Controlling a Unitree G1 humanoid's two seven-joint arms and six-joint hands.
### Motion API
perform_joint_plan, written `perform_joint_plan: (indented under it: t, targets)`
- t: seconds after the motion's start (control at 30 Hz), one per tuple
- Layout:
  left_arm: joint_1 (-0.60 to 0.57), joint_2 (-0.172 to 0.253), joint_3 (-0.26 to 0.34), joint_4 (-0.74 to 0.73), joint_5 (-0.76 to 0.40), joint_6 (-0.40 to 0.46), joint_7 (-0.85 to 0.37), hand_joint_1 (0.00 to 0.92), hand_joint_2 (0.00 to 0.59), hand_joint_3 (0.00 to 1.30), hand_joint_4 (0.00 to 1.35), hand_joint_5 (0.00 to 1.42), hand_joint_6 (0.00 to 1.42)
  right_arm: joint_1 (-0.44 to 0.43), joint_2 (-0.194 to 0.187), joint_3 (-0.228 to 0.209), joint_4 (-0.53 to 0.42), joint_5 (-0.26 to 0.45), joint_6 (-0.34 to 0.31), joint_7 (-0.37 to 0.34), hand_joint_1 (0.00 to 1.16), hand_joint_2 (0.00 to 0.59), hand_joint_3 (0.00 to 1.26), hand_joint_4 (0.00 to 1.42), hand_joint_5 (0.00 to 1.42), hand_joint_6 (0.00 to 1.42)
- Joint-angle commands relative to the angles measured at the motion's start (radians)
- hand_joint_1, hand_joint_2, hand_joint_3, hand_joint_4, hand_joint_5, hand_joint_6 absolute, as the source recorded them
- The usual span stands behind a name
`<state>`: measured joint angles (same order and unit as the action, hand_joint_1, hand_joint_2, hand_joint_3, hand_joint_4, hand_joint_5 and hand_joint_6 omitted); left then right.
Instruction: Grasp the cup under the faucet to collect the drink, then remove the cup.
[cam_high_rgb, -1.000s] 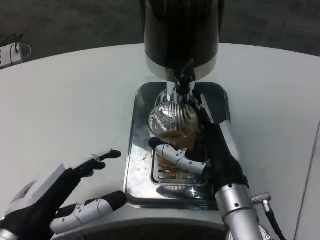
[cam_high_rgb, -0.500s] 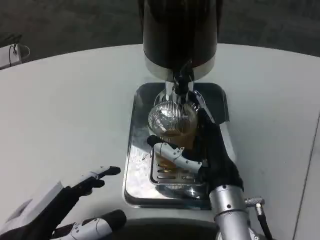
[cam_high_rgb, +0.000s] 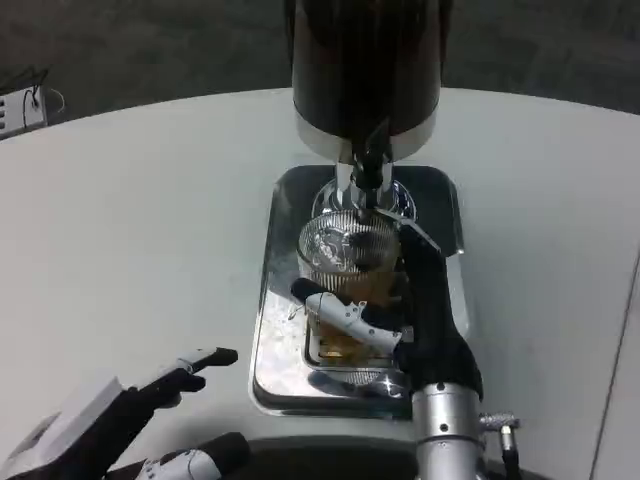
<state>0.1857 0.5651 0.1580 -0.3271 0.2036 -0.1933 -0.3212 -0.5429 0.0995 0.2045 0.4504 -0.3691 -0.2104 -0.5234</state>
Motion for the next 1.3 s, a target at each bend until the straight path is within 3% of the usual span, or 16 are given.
perform_joint_plan:
  t: [0.03,0.2,0.33,0.47,0.97,1.3]
  targets:
    - [0.009,0.007,0.012,0.005,-0.008,0.005,-0.012,0.0,0.03,0.18,0.09,0.16,0.19,0.002,0.073,0.009,0.015,-0.005,-0.012,-0.054,1.01,0.221,0.6,0.79,0.92,0.87]
    - [0.004,0.008,0.014,0.017,-0.011,-0.002,-0.013,0.0,0.031,0.19,0.09,0.16,0.19,0.011,0.07,0.015,0.0,-0.001,-0.019,-0.082,1.02,0.222,0.8,1.03,1.2,1.21]
    - [-0.009,0.007,0.012,0.031,-0.016,-0.011,-0.014,0.0,0.031,0.19,0.09,0.16,0.19,0.031,0.063,0.019,-0.035,0.004,-0.022,-0.073,1.03,0.211,0.91,1.16,1.32,1.35]
    - [-0.026,0.008,0.012,0.05,-0.022,-0.025,-0.014,0.0,0.031,0.19,0.09,0.16,0.19,0.07,0.053,0.024,-0.096,0.011,-0.005,-0.038,1.02,0.207,0.96,1.2,1.38,1.42]
    - [-0.073,0.004,0.015,0.12,-0.03,-0.08,-0.003,0.0,0.031,0.19,0.1,0.16,0.19,0.345,-0.01,0.069,-0.468,0.023,0.074,0.195,1.0,0.199,1.0,1.23,1.41,1.42]
    - [-0.105,0.008,0.003,0.117,-0.006,-0.099,0.0,0.0,0.033,0.19,0.09,0.16,0.19,0.515,-0.046,0.072,-0.738,0.04,0.151,0.321,1.03,0.195,1.01,1.25,1.42,1.42]
